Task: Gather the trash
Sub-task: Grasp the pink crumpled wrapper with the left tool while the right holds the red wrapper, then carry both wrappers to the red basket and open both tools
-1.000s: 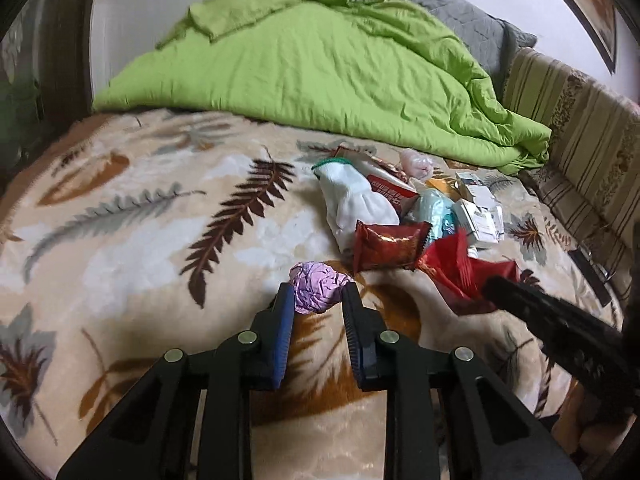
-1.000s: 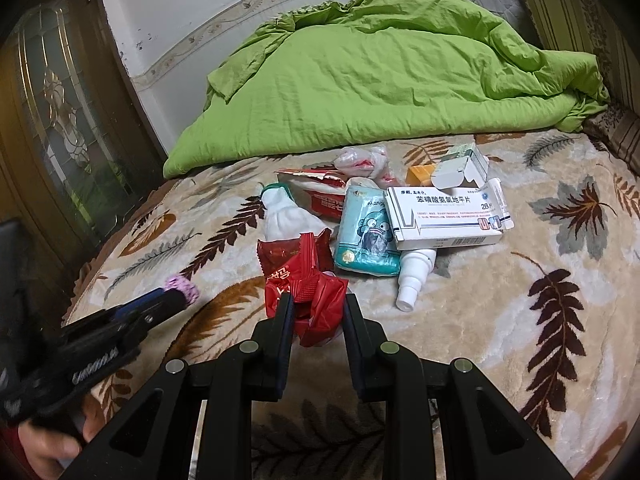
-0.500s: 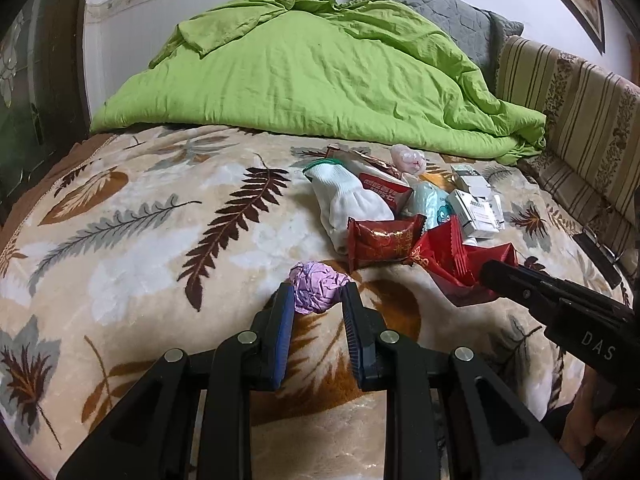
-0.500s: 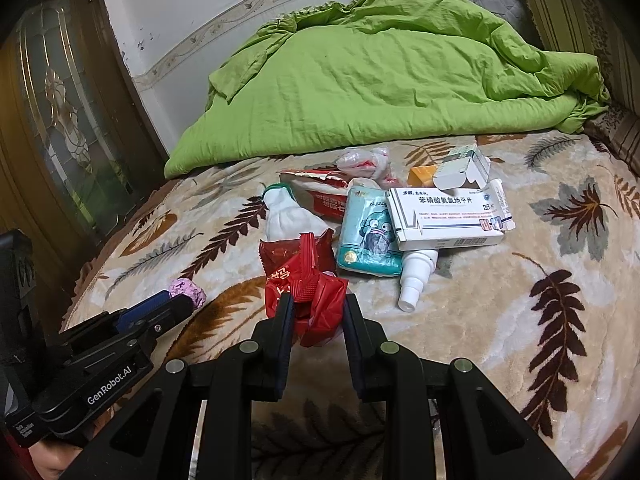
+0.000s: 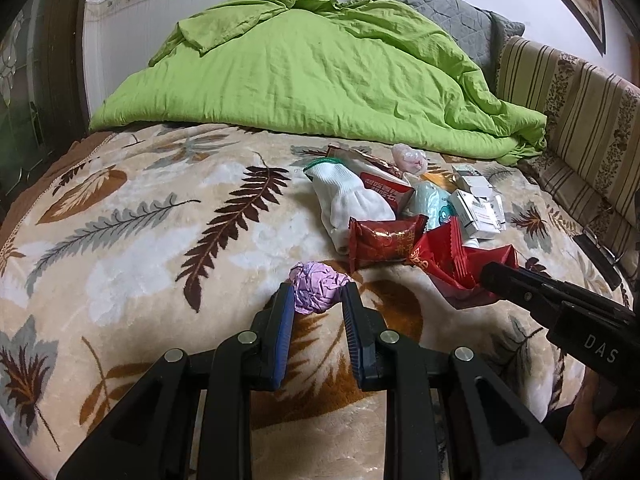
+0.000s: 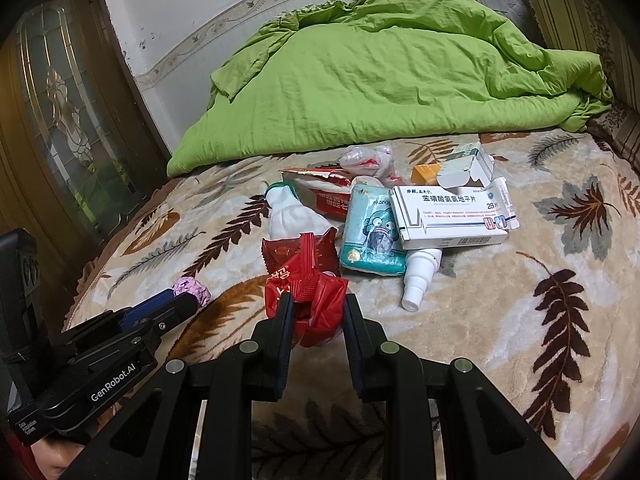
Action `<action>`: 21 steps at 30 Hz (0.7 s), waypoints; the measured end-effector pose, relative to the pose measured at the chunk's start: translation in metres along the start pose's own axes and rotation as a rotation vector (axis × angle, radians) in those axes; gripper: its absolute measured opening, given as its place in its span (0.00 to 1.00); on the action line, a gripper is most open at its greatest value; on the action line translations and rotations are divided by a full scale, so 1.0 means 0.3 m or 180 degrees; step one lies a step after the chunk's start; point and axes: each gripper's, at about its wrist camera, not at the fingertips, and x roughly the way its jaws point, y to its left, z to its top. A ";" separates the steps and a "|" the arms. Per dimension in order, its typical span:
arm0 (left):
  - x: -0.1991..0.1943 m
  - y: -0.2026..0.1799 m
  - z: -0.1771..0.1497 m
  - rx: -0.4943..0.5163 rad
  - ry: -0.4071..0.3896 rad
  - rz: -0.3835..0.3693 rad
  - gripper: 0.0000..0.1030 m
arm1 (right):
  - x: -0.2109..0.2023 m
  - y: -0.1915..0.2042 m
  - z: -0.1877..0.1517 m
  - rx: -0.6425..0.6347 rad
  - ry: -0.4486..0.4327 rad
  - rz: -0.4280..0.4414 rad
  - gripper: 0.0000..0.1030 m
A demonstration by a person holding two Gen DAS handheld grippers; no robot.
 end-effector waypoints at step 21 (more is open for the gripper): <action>-0.116 0.053 0.018 -0.0183 -0.0085 -0.0030 0.23 | -0.010 -0.009 0.005 0.0075 0.0065 0.0052 0.25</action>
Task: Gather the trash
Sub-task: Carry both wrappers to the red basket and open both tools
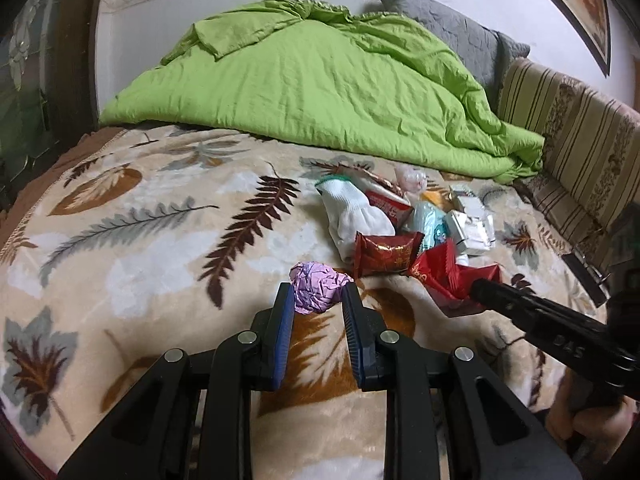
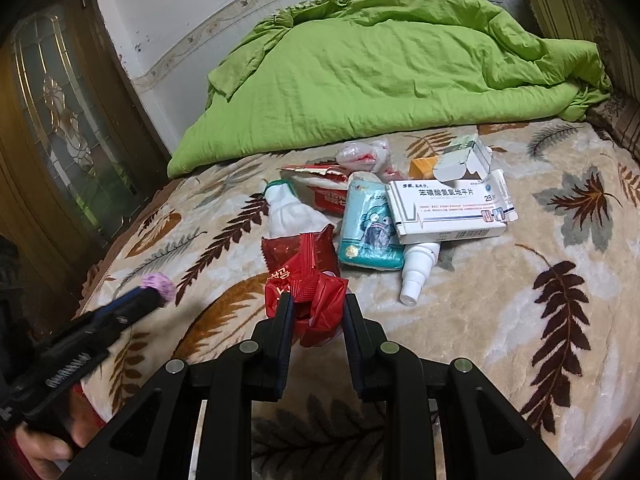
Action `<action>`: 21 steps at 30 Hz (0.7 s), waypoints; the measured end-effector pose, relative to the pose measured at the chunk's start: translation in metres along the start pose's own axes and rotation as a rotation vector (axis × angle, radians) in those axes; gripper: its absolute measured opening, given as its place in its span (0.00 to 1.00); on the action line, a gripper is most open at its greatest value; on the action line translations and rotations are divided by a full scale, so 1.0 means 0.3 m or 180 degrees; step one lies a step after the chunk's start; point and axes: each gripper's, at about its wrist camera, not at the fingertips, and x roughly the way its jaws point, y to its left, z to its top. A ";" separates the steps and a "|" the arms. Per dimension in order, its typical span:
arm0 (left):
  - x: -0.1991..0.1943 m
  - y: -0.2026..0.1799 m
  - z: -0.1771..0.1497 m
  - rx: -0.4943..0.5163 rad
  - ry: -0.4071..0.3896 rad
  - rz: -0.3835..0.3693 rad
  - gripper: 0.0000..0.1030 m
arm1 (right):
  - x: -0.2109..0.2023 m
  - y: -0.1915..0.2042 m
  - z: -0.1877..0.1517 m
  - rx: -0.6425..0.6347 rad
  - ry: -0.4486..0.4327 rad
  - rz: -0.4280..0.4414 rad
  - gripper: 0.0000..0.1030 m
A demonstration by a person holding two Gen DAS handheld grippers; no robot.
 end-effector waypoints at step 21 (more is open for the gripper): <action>-0.612 0.596 -0.147 -0.0807 -0.0241 0.0931 0.23 | 0.003 0.667 -0.025 -0.0942 0.0564 0.1324 0.25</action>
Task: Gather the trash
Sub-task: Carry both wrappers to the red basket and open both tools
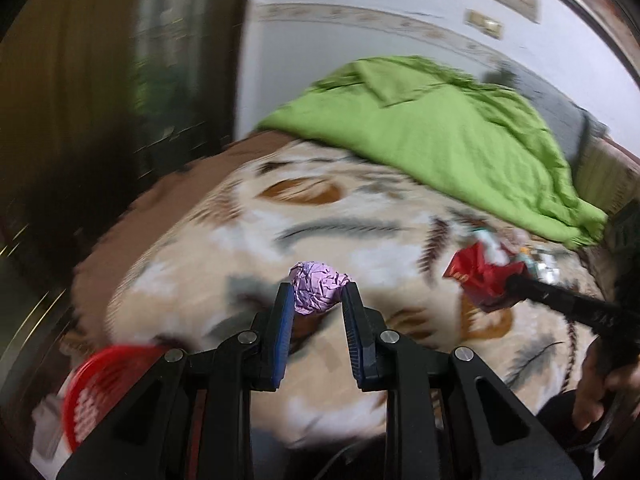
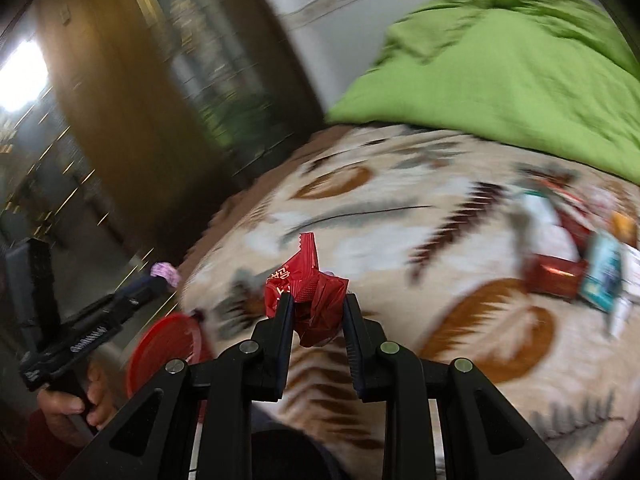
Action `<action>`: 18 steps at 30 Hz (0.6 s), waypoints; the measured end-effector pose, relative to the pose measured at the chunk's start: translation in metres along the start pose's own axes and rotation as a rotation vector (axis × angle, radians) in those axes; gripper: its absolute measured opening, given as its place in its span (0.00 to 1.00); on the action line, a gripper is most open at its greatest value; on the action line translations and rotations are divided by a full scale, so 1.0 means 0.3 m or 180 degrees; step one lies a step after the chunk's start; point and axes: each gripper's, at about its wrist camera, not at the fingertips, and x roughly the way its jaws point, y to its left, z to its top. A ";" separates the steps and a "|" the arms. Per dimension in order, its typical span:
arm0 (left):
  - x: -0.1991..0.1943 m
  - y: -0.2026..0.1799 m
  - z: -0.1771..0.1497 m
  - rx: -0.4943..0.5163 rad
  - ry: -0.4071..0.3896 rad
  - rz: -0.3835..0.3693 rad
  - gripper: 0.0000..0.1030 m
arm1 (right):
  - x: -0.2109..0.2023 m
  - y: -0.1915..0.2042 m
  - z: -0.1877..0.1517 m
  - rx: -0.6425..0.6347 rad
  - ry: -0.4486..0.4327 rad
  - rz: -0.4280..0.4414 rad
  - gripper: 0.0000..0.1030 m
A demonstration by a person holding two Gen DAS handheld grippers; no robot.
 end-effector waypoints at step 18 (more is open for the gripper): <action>-0.080 0.506 -0.274 -0.1155 0.0449 0.0794 0.56 | 0.433 0.498 -0.090 -0.0653 0.0940 0.0928 0.40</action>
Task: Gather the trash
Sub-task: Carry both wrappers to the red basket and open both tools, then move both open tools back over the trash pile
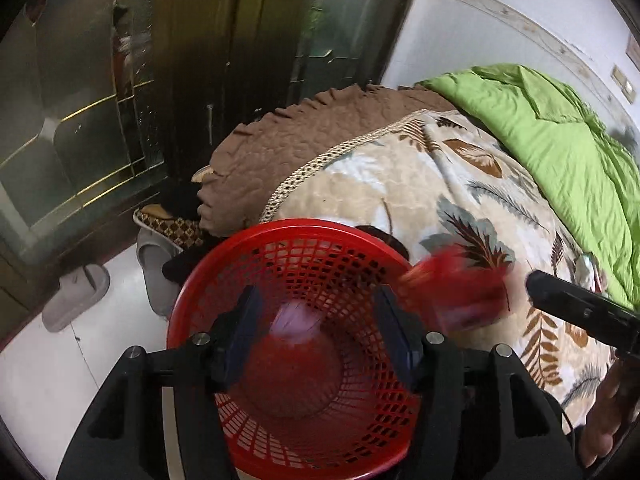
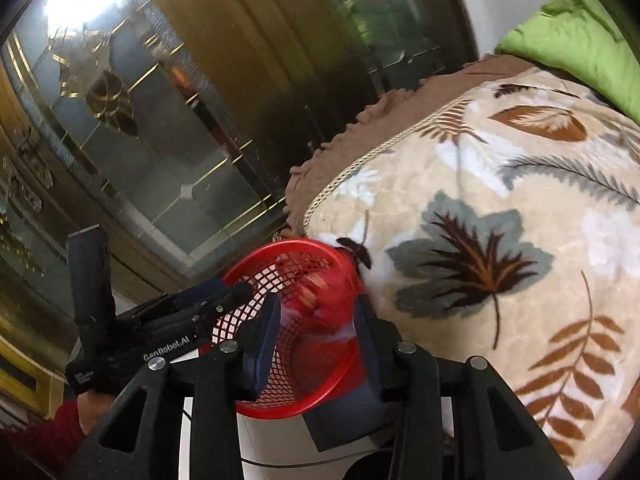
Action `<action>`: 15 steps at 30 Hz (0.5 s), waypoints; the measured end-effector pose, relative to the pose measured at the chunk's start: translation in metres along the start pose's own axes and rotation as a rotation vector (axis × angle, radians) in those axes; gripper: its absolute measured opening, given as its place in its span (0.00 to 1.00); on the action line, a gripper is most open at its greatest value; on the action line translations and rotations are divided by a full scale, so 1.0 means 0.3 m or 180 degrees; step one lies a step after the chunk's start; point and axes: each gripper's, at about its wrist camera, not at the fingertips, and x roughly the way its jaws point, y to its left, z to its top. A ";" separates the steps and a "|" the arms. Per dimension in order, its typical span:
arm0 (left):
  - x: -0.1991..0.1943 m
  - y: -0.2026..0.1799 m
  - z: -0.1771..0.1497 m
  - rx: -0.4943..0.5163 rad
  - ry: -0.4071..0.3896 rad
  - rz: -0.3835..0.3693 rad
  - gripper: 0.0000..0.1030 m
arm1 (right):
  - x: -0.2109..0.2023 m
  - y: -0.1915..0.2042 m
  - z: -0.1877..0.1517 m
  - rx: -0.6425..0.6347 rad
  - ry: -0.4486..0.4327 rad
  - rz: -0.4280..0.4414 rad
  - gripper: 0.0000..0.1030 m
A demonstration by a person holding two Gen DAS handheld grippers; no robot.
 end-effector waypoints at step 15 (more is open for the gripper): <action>-0.156 -0.423 0.116 0.1028 -0.0530 -0.0427 0.56 | -0.689 -0.281 -0.086 0.0633 -0.1198 -0.0664 0.40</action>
